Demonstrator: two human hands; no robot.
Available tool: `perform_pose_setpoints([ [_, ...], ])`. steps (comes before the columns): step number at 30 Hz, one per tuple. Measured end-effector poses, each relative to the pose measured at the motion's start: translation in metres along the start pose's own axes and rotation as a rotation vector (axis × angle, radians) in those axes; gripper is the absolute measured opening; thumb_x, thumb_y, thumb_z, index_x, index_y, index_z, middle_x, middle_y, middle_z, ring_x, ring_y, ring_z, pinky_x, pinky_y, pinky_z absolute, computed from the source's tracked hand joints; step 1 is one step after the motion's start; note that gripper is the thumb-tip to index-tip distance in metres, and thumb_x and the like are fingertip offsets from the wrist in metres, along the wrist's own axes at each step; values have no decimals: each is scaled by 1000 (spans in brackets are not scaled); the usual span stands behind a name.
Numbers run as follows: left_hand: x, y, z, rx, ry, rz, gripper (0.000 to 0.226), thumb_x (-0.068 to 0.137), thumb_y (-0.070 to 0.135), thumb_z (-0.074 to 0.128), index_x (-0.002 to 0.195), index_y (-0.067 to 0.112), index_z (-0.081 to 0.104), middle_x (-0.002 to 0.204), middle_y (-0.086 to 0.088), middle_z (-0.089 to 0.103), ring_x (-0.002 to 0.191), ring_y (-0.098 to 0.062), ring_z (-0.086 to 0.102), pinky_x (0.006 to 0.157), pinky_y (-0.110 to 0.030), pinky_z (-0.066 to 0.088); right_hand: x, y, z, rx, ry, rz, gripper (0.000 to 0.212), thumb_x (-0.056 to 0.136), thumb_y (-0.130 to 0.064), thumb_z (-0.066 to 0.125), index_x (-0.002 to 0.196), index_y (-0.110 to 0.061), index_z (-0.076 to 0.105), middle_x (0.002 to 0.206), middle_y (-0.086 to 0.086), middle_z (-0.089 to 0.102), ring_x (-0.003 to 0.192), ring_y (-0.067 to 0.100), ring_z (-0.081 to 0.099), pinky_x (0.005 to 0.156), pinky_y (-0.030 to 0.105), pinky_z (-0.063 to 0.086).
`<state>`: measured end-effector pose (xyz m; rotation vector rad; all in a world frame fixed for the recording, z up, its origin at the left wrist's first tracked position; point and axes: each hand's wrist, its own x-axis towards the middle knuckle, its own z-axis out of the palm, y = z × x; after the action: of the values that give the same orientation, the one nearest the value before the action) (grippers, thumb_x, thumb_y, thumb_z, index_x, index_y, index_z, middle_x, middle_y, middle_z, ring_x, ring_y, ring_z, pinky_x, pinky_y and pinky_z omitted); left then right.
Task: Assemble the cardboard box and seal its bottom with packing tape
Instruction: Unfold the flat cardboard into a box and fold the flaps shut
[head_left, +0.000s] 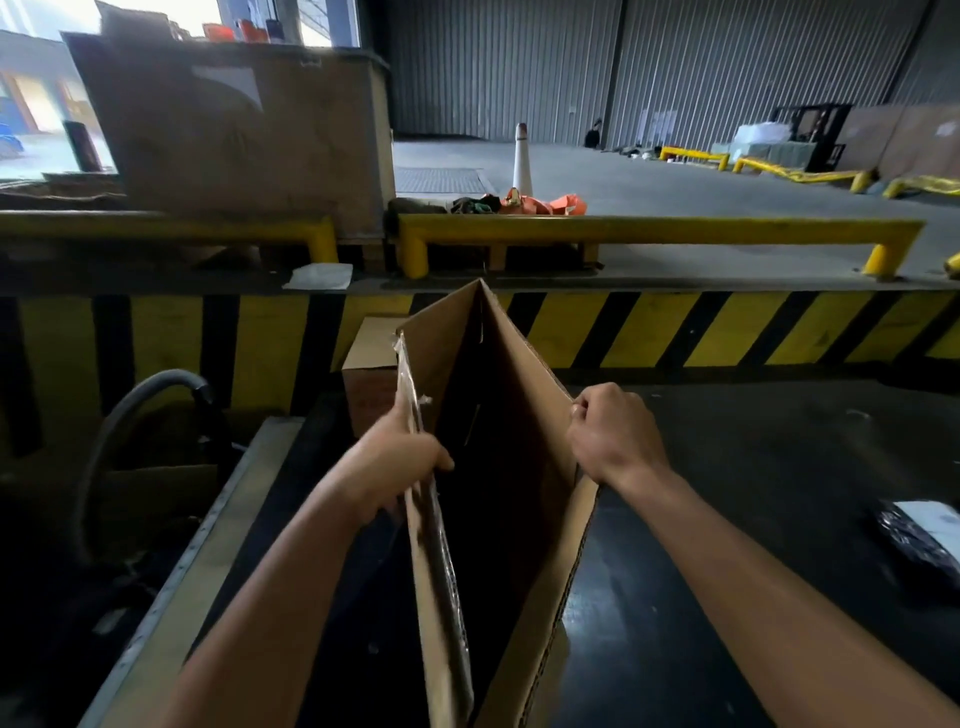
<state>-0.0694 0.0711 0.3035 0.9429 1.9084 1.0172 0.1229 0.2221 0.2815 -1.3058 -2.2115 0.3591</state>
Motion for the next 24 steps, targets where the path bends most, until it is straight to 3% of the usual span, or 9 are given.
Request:
perform_pose_setpoints([
  [2, -8, -14, 8, -18, 14, 50, 94, 88, 2, 56, 158, 46, 12, 128, 1, 60, 105, -20, 65, 70, -29, 60, 1, 1, 0, 39, -9, -27, 17, 97, -16, 55, 88, -15, 69, 81, 3, 70, 73, 24, 68, 67, 45, 60],
  [4, -8, -22, 8, -15, 99, 72, 91, 81, 5, 49, 159, 42, 18, 146, -1, 52, 121, -23, 60, 93, -41, 58, 4, 1, -2, 73, -59, -49, 23, 97, -20, 55, 115, -21, 69, 102, 2, 73, 89, 24, 70, 76, 45, 60],
  [7, -3, -25, 0, 30, 170, 77, 88, 73, 10, 43, 152, 45, 29, 137, -3, 58, 114, -23, 62, 85, -41, 60, 13, 2, -12, 19, -212, -29, 52, 92, -24, 55, 142, -36, 51, 122, 1, 68, 96, 25, 69, 78, 44, 60],
  [11, 3, -26, -11, 45, 228, 79, 79, 73, 12, 42, 145, 42, 38, 122, -6, 65, 104, -29, 66, 73, -41, 59, 30, -6, -25, -123, -412, 55, 67, 85, -13, 56, 148, -31, 40, 128, 6, 60, 94, 24, 62, 75, 40, 57],
  [14, 5, -26, -14, 53, 218, 77, 78, 72, 14, 43, 145, 44, 38, 120, -6, 67, 105, -29, 67, 85, -50, 60, 41, -13, -30, -172, -459, 123, 68, 85, -7, 60, 145, -17, 31, 120, 12, 56, 92, 22, 57, 65, 34, 49],
  [16, 6, -25, -13, 68, 206, 82, 76, 76, 11, 44, 144, 45, 38, 119, -7, 67, 106, -31, 67, 86, -53, 60, 49, -14, -26, -156, -459, 148, 75, 88, -9, 62, 151, -15, 21, 127, 16, 54, 98, 25, 59, 66, 34, 48],
  [18, 9, -26, -12, 81, 206, 86, 74, 76, 10, 44, 142, 44, 40, 117, -7, 67, 104, -30, 67, 85, -52, 60, 55, -13, -19, -145, -474, 142, 81, 92, -11, 62, 155, -18, 12, 129, 17, 54, 104, 28, 61, 76, 38, 53],
  [21, 15, -30, -18, 86, 213, 83, 72, 75, 12, 44, 141, 40, 41, 116, -6, 67, 103, -28, 68, 84, -51, 61, 56, -12, -15, -100, -512, 84, 84, 91, -7, 62, 157, -28, 14, 134, 13, 54, 106, 27, 59, 84, 40, 55],
  [24, 22, -31, -32, 128, 243, 88, 62, 73, 12, 45, 131, 34, 49, 109, -5, 68, 97, -25, 68, 82, -50, 60, 44, -6, -19, -105, -502, 29, 80, 94, -6, 56, 157, -32, 14, 140, 9, 51, 92, 16, 59, 67, 26, 50],
])
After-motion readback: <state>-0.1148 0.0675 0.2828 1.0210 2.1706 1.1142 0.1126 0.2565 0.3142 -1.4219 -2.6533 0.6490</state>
